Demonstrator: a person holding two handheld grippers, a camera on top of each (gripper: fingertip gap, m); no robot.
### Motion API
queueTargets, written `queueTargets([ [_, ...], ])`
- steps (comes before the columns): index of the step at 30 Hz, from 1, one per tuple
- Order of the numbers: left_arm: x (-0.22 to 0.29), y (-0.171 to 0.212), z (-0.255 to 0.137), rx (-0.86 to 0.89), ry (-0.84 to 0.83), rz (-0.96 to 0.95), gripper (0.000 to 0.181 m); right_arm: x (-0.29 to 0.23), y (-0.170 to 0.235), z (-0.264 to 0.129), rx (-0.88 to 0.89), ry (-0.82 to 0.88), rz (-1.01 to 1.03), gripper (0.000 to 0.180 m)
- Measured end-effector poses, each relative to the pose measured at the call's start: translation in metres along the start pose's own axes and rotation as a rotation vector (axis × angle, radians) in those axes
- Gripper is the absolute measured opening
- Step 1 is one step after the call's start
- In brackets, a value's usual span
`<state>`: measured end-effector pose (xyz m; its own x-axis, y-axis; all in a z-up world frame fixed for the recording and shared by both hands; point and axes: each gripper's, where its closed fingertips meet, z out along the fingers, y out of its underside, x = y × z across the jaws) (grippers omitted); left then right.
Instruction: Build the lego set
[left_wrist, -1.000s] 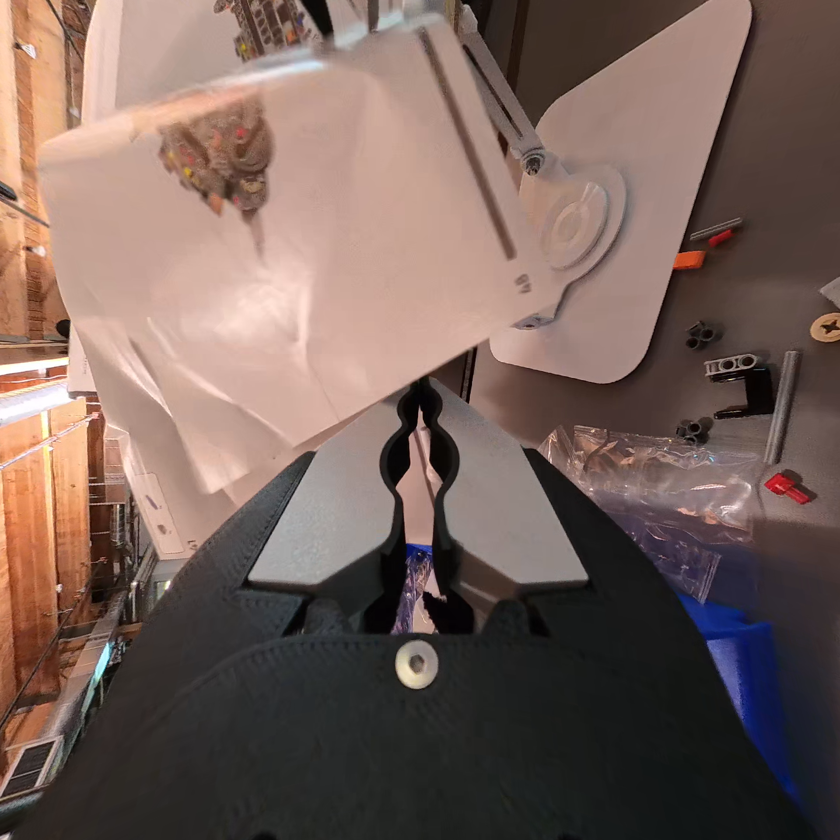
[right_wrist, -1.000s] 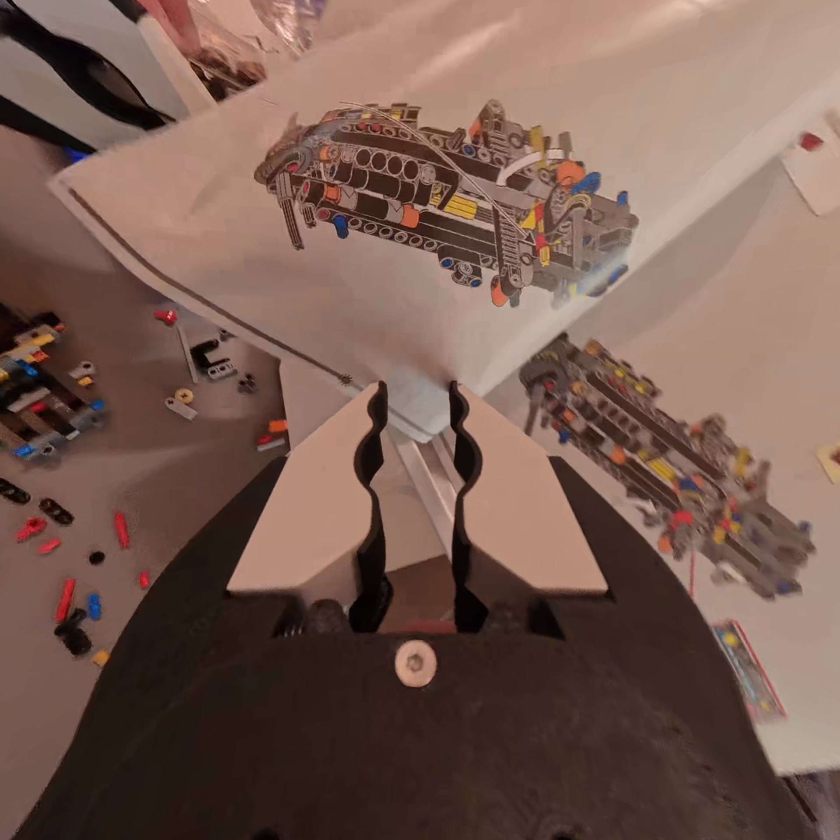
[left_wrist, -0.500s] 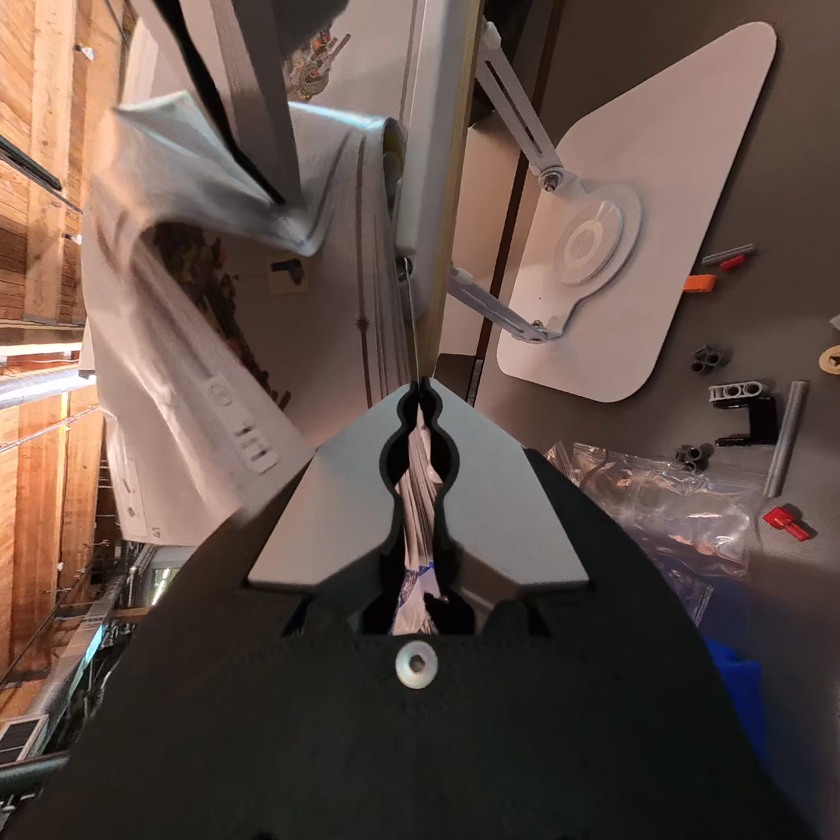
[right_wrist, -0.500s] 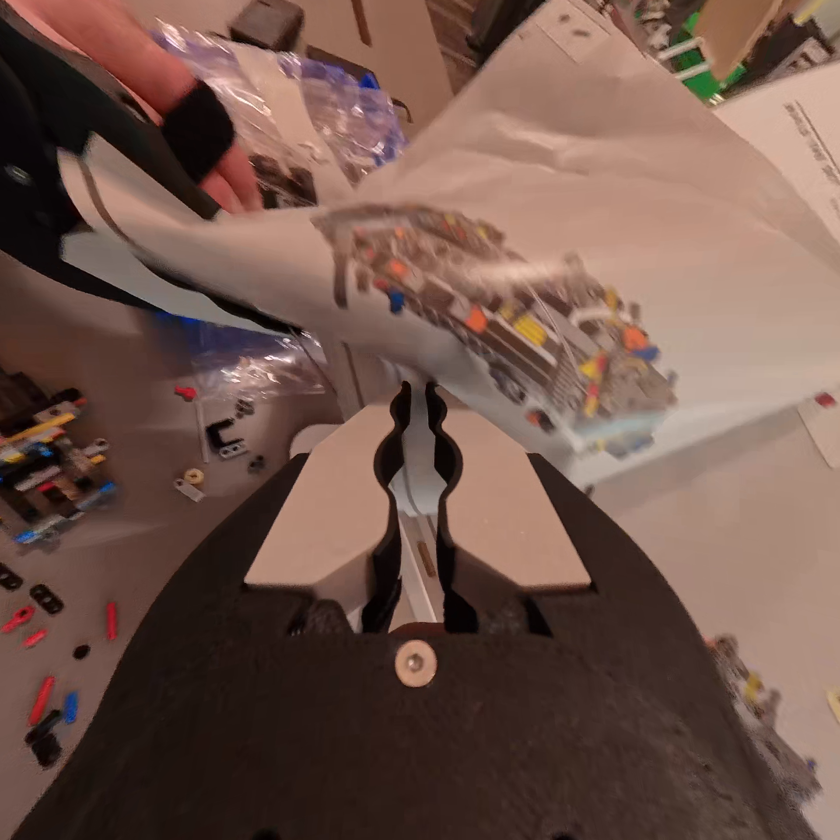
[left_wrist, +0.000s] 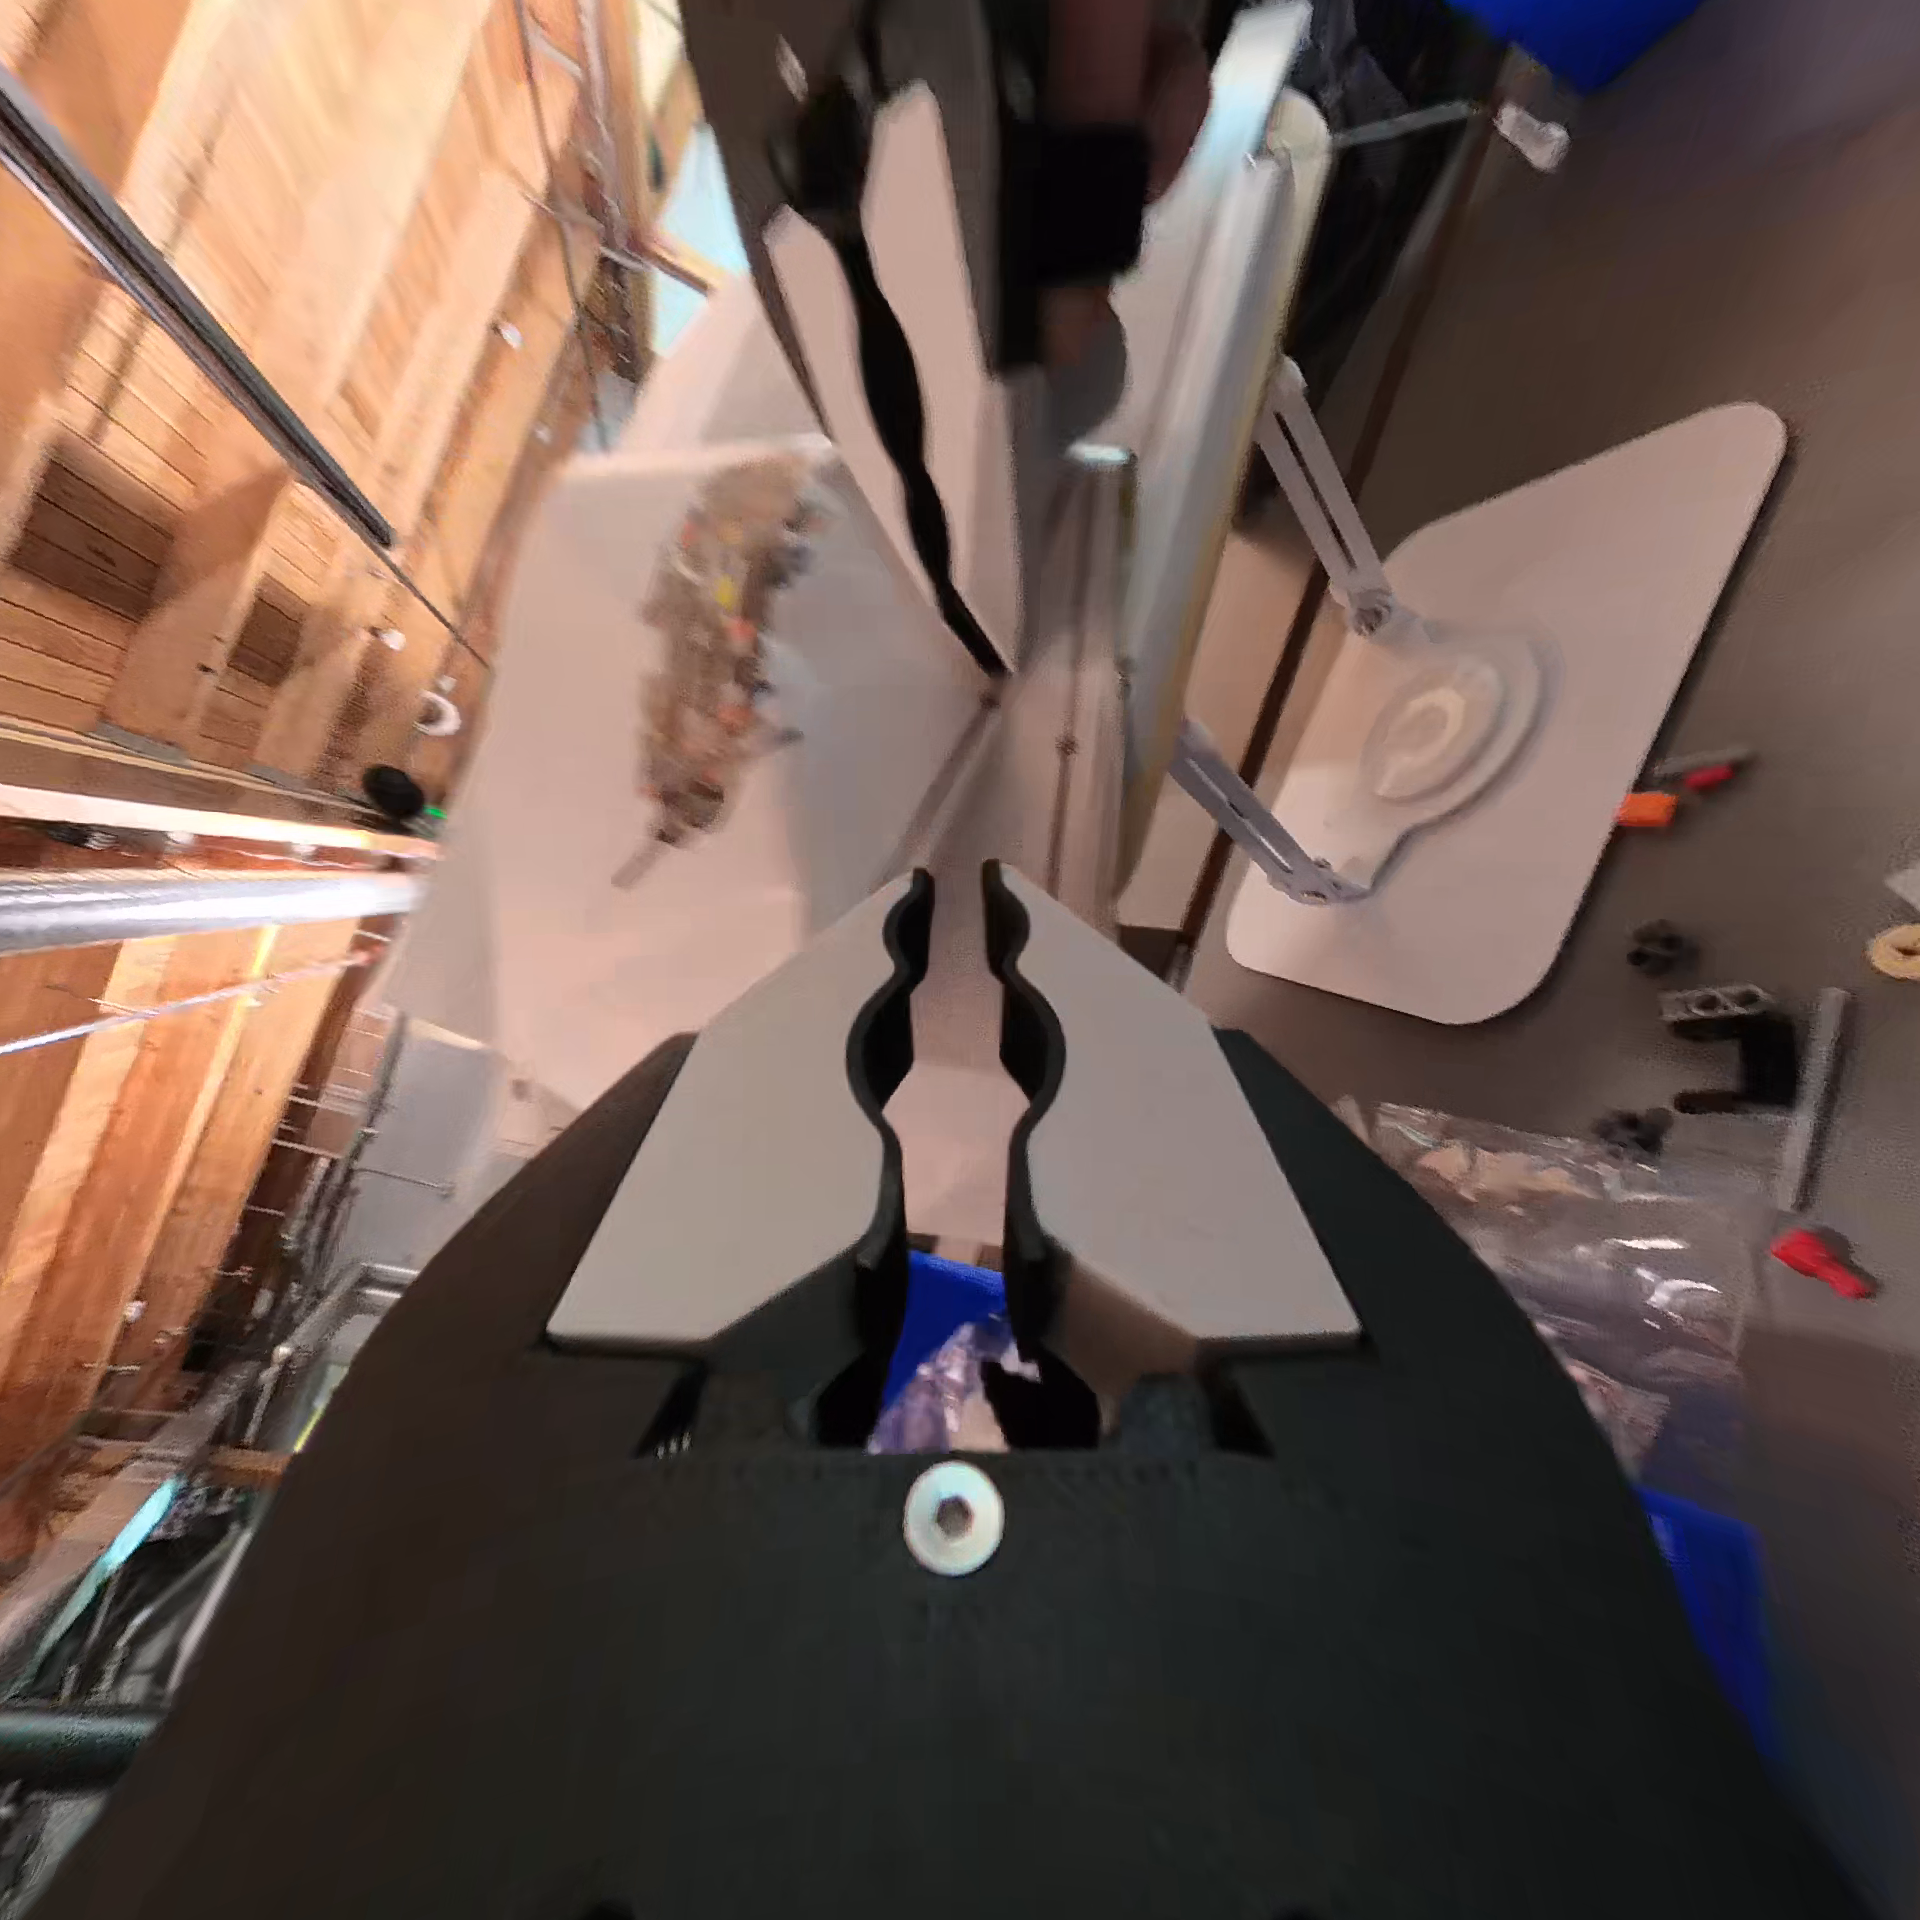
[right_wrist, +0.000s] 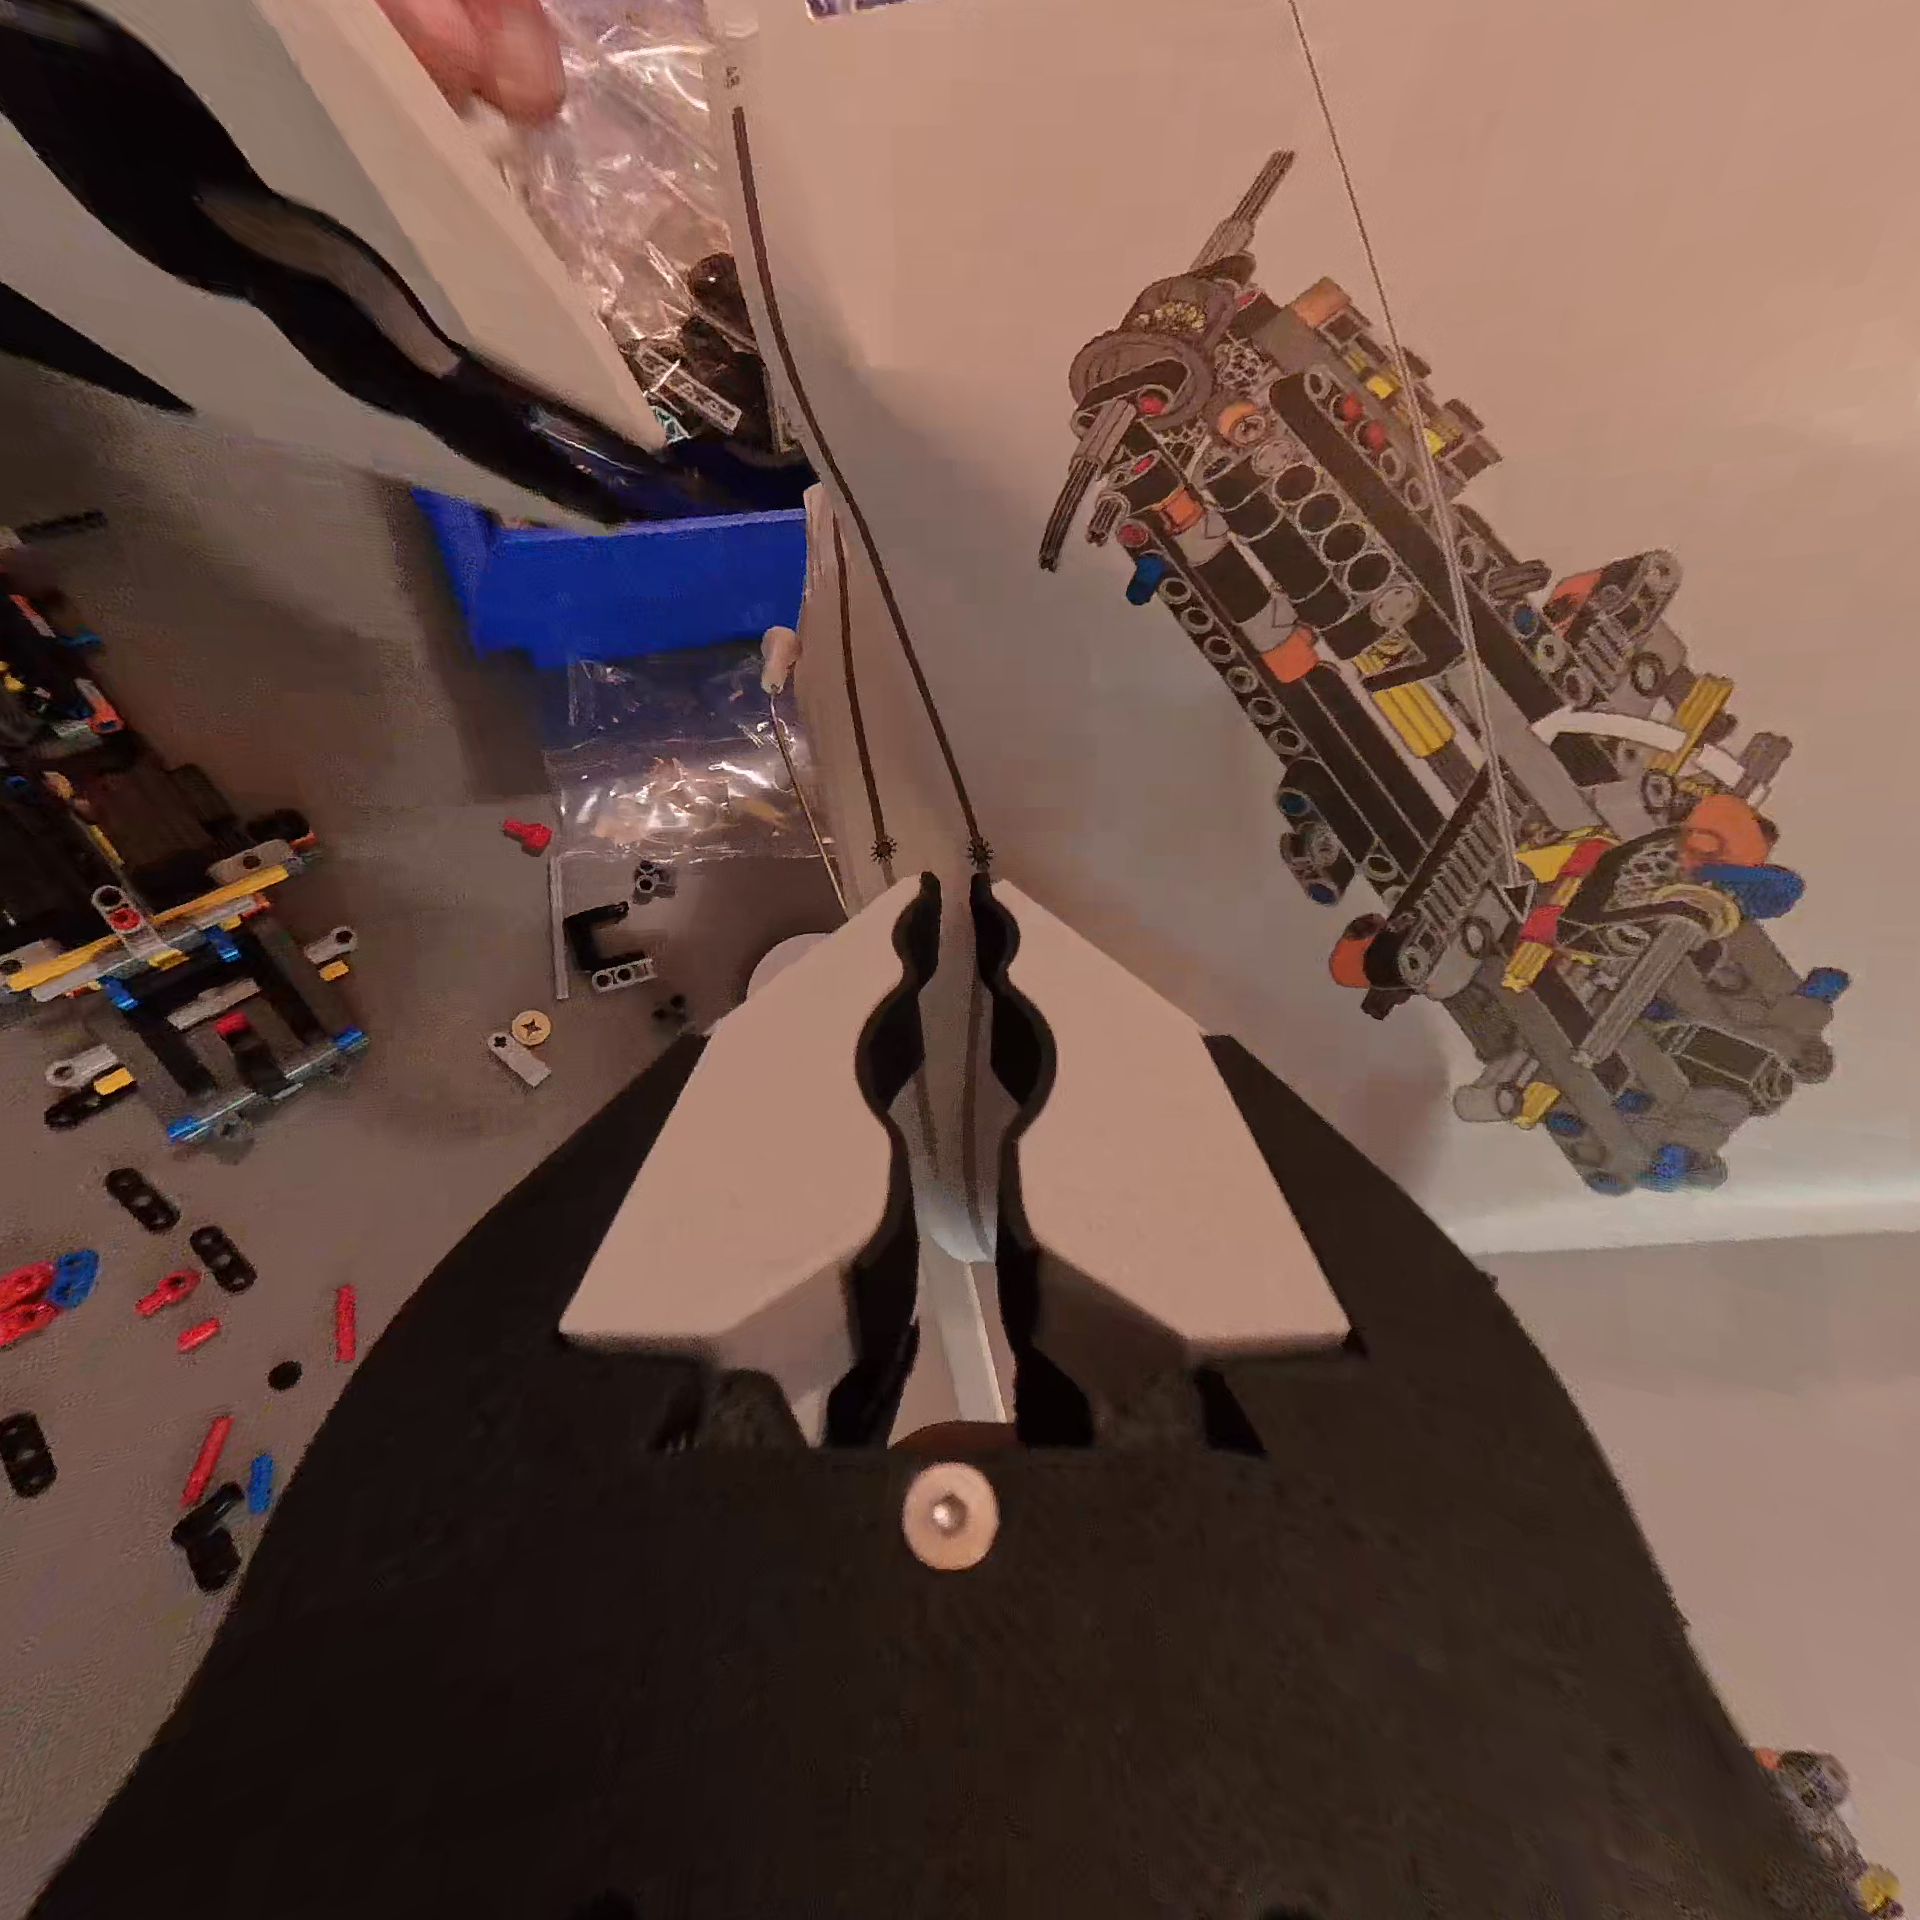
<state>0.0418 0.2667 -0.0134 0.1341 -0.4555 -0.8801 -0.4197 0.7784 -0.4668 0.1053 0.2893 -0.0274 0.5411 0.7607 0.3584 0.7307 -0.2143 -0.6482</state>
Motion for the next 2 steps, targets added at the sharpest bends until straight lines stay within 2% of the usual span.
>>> queueTargets([
  [1,-0.0109,-0.0043,-0.0012,0.013,-0.025,-0.003,0.006,-0.0005,-0.0002,0.0019,-0.007,-0.005,-0.009,0.002],
  [2,-0.0203,-0.0023,0.0029,-0.002,-0.028,-0.023,0.003,-0.0023,0.0014,0.0038,-0.025,-0.018,-0.014,0.002],
])
